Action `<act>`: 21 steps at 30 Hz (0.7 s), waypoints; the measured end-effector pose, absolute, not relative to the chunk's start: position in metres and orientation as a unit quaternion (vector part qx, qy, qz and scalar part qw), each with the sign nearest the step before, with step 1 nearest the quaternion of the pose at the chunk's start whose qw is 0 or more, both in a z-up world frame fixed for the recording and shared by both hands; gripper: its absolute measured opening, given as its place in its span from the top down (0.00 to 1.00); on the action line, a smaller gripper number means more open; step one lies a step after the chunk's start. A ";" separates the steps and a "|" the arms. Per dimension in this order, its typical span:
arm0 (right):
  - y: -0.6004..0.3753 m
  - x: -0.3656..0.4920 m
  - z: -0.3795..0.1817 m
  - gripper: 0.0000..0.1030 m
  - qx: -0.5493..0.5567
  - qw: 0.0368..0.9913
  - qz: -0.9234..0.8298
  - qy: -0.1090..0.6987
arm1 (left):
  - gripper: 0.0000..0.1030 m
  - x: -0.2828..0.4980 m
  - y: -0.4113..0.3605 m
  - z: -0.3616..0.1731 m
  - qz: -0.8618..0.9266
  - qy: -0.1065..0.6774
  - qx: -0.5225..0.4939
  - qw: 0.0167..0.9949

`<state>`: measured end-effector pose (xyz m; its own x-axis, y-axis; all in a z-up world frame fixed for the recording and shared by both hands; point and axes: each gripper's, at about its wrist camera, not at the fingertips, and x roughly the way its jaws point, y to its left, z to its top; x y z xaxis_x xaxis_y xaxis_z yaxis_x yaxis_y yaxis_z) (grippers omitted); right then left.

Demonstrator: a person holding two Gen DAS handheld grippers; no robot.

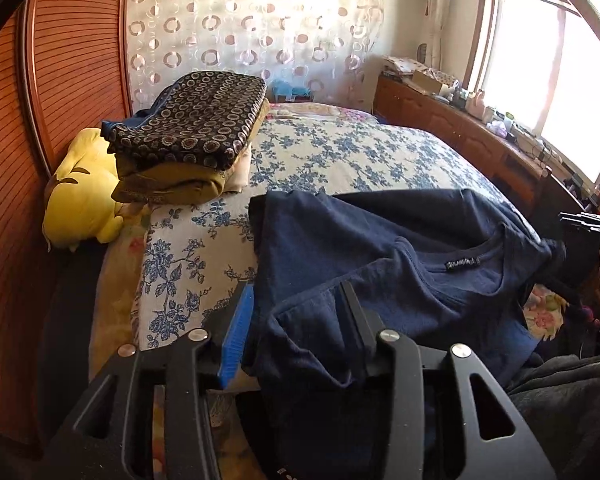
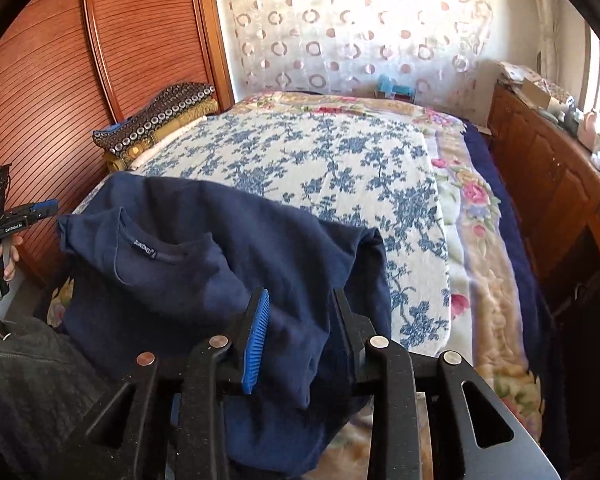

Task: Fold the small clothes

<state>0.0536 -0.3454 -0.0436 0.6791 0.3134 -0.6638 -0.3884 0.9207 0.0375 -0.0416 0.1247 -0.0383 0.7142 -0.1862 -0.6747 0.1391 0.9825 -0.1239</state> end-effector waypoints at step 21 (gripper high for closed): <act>-0.346 0.176 -0.108 0.62 0.011 0.908 0.126 0.400 | 0.29 0.088 0.122 -0.066 -0.072 0.398 -0.035 0.914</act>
